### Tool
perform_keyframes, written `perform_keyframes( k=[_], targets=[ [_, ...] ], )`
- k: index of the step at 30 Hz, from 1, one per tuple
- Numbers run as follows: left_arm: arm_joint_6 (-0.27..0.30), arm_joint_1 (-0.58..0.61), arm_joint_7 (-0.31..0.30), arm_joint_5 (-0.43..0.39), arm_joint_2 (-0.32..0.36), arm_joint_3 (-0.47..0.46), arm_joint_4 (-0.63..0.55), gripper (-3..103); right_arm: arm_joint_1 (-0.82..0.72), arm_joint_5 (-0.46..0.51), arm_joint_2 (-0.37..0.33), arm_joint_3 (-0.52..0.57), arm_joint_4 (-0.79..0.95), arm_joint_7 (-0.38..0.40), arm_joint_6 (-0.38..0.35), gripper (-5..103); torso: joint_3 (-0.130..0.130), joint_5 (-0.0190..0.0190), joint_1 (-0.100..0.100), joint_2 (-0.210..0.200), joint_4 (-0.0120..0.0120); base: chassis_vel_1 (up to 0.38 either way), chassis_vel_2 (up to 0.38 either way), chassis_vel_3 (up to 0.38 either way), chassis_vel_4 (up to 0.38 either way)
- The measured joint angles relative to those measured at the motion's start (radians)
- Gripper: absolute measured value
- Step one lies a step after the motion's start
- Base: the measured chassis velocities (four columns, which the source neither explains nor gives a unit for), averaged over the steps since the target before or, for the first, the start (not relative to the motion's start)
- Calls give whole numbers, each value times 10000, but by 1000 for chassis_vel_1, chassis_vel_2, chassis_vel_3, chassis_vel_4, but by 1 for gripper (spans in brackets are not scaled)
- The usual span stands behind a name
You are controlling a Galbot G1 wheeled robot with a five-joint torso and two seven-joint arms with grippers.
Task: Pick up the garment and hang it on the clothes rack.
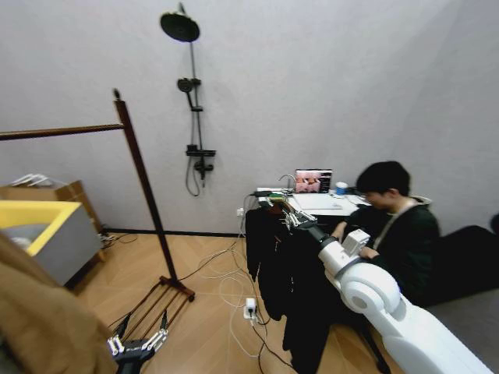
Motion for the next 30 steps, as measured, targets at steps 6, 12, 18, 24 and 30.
perform_keyframes(
  k=[6,12,18,24,30],
  targets=[
    [0,0,0,0,1,1,0,100,-48,52,12,89,127,-39,16,9,0,2,0,0,-2,122,122,117,125],
    [0,0,0,0,0,0,0,100,21,52,120,52,168,-31,16,9,-1,2,-1,0,-1,136,123,133,141],
    [0,0,0,0,0,1,0,100,-10,45,155,93,168,-16,43,9,0,2,0,0,0,133,132,123,124],
    [0,0,0,0,0,1,0,100,14,15,134,218,82,-6,139,9,-1,2,-1,0,-1,124,123,132,120],
    [0,0,0,0,1,1,0,100,172,16,154,220,-43,137,207,9,-1,1,0,0,0,134,125,129,129]
  ],
)
